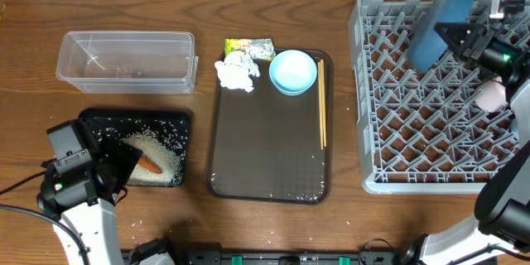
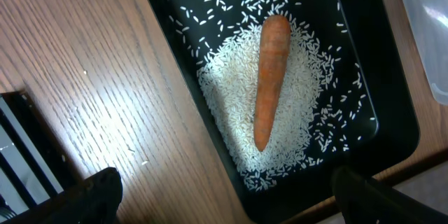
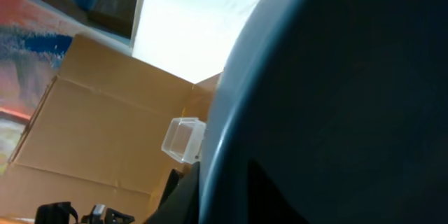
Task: Sort waste into correct bins and load items into the dishwasher rack
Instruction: 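Set the teal plate upright in the rack and release it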
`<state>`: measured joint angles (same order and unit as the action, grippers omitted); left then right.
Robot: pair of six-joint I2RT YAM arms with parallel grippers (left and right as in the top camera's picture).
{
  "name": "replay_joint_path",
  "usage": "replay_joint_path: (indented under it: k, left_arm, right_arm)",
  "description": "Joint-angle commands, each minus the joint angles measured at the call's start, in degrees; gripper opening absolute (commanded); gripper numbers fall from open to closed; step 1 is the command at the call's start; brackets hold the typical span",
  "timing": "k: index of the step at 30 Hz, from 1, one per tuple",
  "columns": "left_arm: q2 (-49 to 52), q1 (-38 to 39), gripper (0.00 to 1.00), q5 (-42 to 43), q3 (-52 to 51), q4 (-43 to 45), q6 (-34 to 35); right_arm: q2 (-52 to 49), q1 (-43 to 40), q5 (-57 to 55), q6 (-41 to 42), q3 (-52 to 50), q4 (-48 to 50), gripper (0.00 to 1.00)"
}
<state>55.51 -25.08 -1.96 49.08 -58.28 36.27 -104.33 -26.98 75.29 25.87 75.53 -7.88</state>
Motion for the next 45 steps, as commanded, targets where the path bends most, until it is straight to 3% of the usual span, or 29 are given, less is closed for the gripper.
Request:
replay_joint_path:
  k: [1,4,8,11,13,19,30,32,38,45]
  left_arm:
    - [0.0,-0.4,0.98,-1.1,-0.3,-0.2,0.9]
    - [0.0,-0.4,0.98,-1.1,-0.3,-0.2,0.9]
    - [0.0,-0.4,0.98,-1.1,-0.3,-0.2,0.9]
    - [0.0,-0.4,0.98,-1.1,-0.3,-0.2,0.9]
    - [0.0,-0.4,0.98,-1.1,-0.3,-0.2,0.9]
    - [0.0,-0.4,0.98,-1.1,-0.3,-0.2,0.9]
    - [0.0,-0.4,0.98,-1.1,-0.3,-0.2,0.9]
    - [0.0,-0.4,0.98,-1.1,-0.3,-0.2,0.9]
    - [0.0,-0.4,0.98,-1.1,-0.3,-0.2,0.9]
    - [0.0,-0.4,0.98,-1.1,-0.3,-0.2,0.9]
  right_arm:
    - [0.4,-1.6,-2.8,0.9,-0.4,-2.3,0.21]
    - [2.9,-2.3,-7.3,-0.3,-0.4,-6.2,0.24]
    - [8.0,-2.6,-12.9,-1.6,-0.4,-11.3,0.63]
    - [12.3,-2.7,-17.5,-2.4,0.0,-15.3,0.81]
    - [15.6,-2.6,-21.0,-3.5,0.6,-18.4,0.87]
    - [25.3,-2.6,-28.7,-6.5,3.3,-28.3,0.93]
    - [38.9,0.3,-29.0,-9.2,4.3,-40.0,0.94]
    - [40.4,2.4,-29.0,-10.7,4.3,-42.2,0.99]
    - [41.0,11.1,-29.1,-13.3,3.9,-46.8,0.99]
    - [35.1,28.7,-42.6,-18.3,3.4,-44.7,0.99]
